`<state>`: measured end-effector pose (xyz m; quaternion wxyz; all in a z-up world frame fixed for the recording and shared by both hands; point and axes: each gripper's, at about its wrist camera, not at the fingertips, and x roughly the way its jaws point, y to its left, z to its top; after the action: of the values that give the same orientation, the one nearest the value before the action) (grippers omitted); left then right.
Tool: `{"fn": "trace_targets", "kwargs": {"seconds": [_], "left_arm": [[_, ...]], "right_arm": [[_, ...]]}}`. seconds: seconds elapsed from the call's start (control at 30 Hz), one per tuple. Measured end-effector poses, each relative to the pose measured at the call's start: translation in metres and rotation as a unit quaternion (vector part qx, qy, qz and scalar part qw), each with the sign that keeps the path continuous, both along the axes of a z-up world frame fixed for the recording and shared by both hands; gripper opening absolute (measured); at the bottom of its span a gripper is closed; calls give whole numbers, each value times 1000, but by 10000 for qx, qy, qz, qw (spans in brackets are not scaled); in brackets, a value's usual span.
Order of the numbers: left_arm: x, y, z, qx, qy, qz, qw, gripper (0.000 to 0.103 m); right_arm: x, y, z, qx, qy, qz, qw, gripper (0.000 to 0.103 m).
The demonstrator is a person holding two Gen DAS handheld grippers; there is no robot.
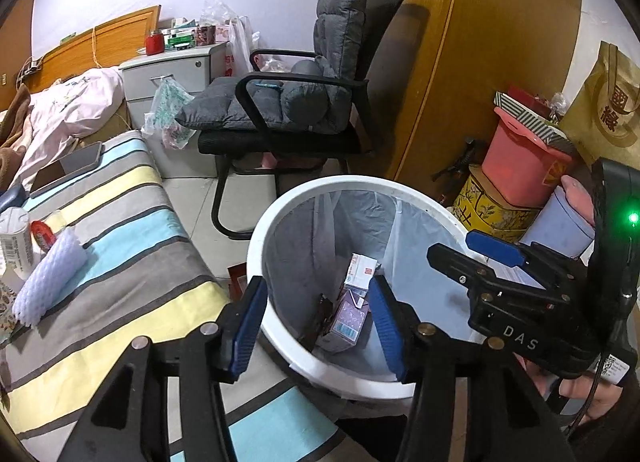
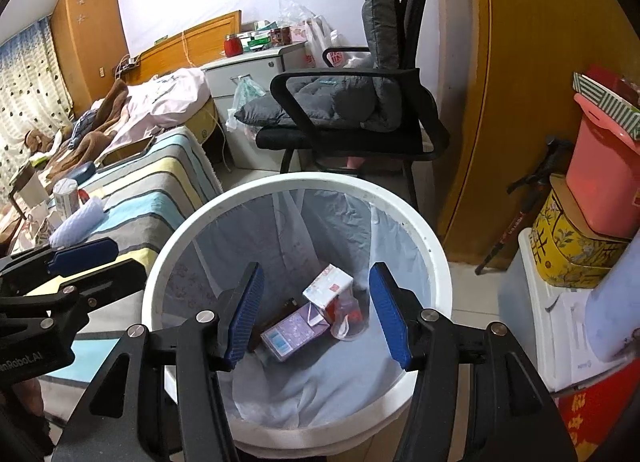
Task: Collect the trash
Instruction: 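Open both grippers to drop the wrapper and cup into the bin, then move both open grippers back over the table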
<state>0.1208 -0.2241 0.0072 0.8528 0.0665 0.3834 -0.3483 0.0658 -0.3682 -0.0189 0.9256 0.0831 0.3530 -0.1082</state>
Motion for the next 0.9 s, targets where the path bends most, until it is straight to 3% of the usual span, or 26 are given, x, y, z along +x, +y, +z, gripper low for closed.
{"fn": "trace_targets", "kwargs": {"seconds": [0.5, 0.9], "left_arm": [[-10, 45, 19, -69, -306, 540, 9980, 57], [-18, 102, 28, -78, -542, 1194, 9913, 61]], "right_arm": [[-7, 26, 18, -114, -344, 164, 9992, 57], [0, 62, 25, -191, -512, 566, 9969, 57]]}}
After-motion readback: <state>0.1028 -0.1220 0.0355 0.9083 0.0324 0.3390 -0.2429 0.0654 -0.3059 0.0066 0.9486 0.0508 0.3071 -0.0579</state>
